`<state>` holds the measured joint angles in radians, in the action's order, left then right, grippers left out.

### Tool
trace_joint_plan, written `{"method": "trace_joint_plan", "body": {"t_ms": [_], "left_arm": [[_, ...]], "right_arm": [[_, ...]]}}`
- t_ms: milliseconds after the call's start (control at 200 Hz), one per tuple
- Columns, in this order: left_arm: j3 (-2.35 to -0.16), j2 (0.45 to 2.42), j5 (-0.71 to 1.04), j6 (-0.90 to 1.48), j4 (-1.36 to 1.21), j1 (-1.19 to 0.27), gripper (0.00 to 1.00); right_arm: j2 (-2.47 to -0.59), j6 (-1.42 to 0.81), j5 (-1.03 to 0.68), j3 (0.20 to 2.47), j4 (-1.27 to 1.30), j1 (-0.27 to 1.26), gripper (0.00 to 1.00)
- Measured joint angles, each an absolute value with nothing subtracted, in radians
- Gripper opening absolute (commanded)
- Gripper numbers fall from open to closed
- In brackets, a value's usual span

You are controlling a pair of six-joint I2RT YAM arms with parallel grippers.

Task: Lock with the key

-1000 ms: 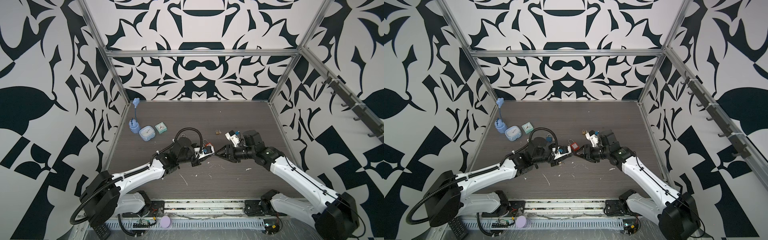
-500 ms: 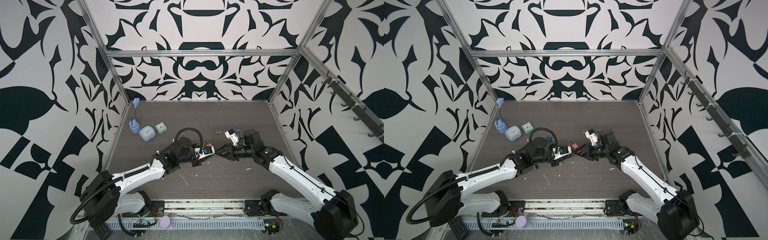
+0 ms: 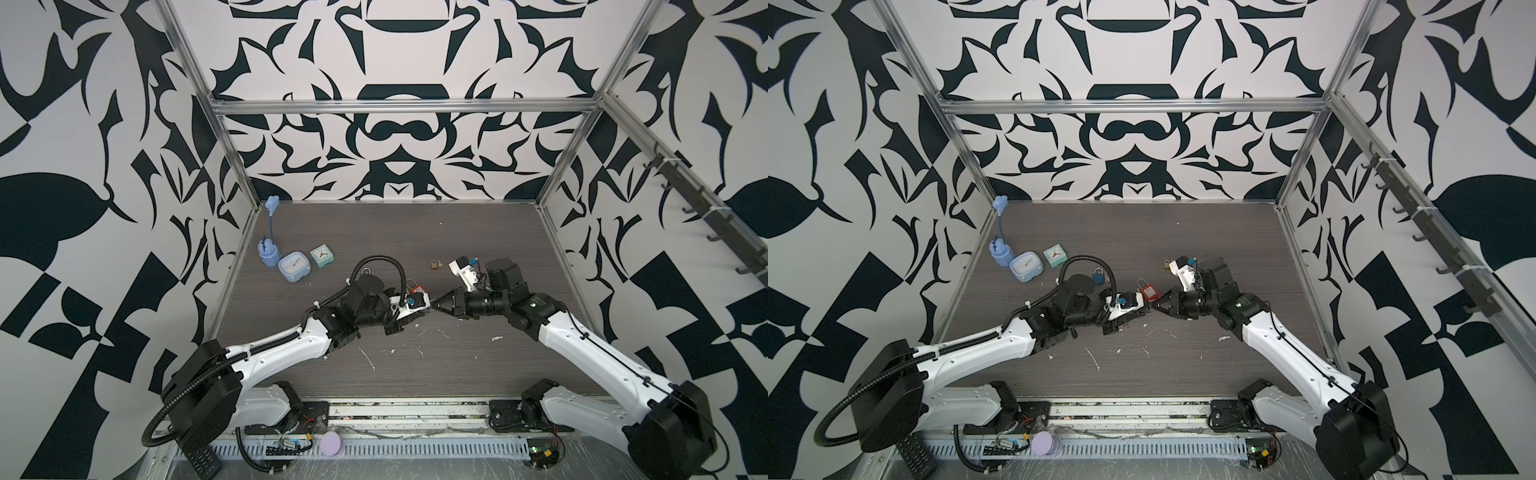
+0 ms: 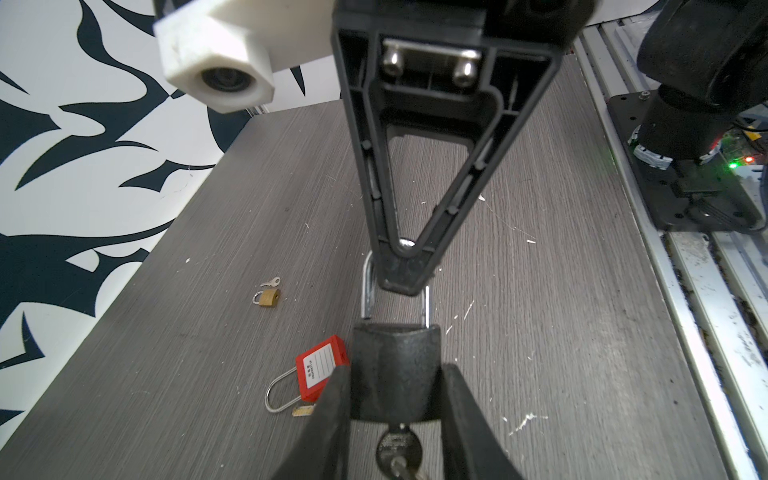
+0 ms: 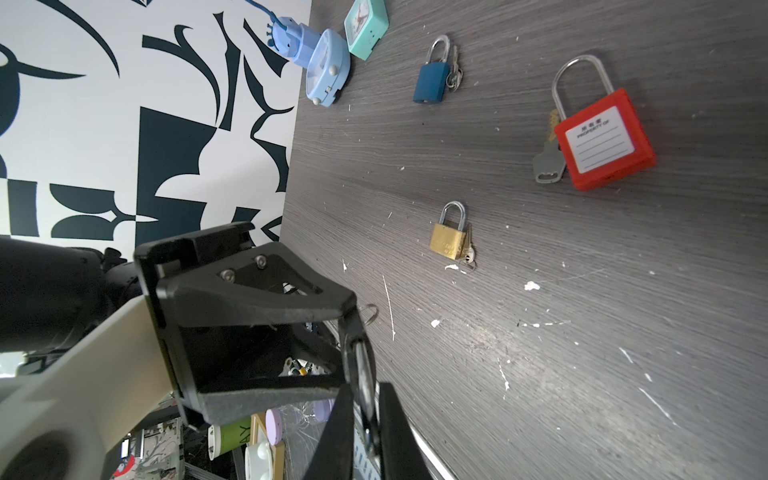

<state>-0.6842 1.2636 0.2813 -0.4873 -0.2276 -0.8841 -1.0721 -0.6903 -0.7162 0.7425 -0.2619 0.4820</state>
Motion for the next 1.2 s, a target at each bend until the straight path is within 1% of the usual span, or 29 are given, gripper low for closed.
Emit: {"method": "trace_joint_plan", "body": {"t_ms": [150,395,600,1200], "left_arm": [[-0.684,1.264,0.281,-0.485,-0.227,-0.884,0.0],[-0.684,1.264,0.281,-0.472,-0.233,-0.884,0.0],[-0.684,1.307,0.294,-0.458,-0.246,-0.884,0.0],[-0.696,1.345,0.295,-0.414,-0.242,-0.883,0.0]], "right_arm": [[-1.071,-0.678,-0.717,0.743,-0.261,0.481,0.0],[-1.068,-0.676,-0.722,0.739,-0.25,0.481,0.0],[-1.069,-0.669,-0.723,0.705,-0.228,0.476,0.0],[-1.116,-0.667,-0.751,0.656,-0.129,0.473,0.0]]}}
